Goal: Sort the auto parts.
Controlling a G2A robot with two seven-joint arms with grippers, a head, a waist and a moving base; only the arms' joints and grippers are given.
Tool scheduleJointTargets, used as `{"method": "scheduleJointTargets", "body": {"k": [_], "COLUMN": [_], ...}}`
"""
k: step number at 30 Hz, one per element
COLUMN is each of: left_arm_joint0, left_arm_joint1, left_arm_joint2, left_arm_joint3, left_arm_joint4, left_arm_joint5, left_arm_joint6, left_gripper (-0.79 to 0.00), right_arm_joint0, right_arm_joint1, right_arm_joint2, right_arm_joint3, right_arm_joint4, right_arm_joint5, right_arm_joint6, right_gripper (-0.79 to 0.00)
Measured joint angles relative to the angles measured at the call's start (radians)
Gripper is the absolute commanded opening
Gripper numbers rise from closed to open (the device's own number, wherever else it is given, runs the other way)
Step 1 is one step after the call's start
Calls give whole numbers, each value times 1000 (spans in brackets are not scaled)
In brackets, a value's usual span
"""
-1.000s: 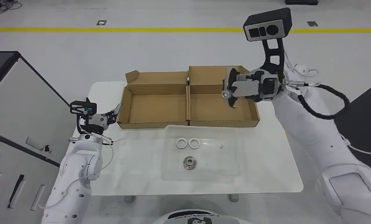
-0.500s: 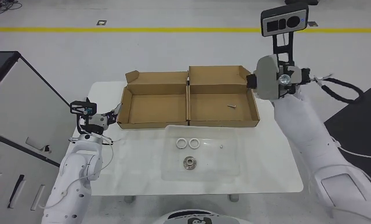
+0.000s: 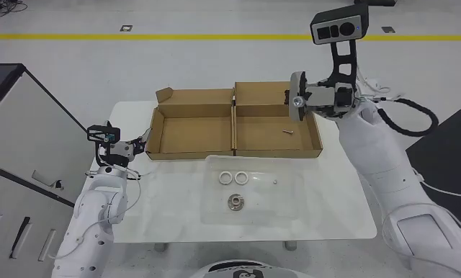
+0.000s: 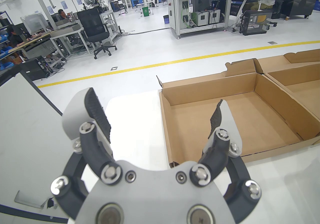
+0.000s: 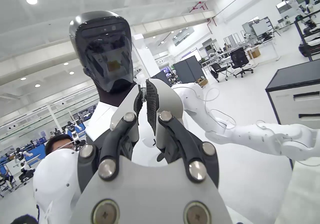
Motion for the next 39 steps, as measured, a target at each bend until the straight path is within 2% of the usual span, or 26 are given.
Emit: {"method": "scheduleJointTargets", "body": {"k": [4,14,21,39], "left_arm_joint0": [0,0,0,0], "left_arm_joint1": [0,0,0,0], "left_arm_joint2": [0,0,0,0], "left_arm_joint3": [0,0,0,0], "left_arm_joint4": [0,0,0,0], "left_arm_joint5": [0,0,0,0], "left_arm_joint6": [0,0,0,0], "left_gripper": [0,0,0,0], "right_arm_joint0": [-9,-38,-53,-53], "right_arm_joint1": [-6,-28,-43,-45], "right_arm_joint2": [5,24,38,38], "right_arm_joint3": [-8,-6,-3,-1], "right_arm_joint4": [3,180,243,249], "right_arm_joint5": [10,51,80,85], "right_arm_joint6": [-3,63,92,97], "right_gripper": [-785,-785,-785,-785]}}
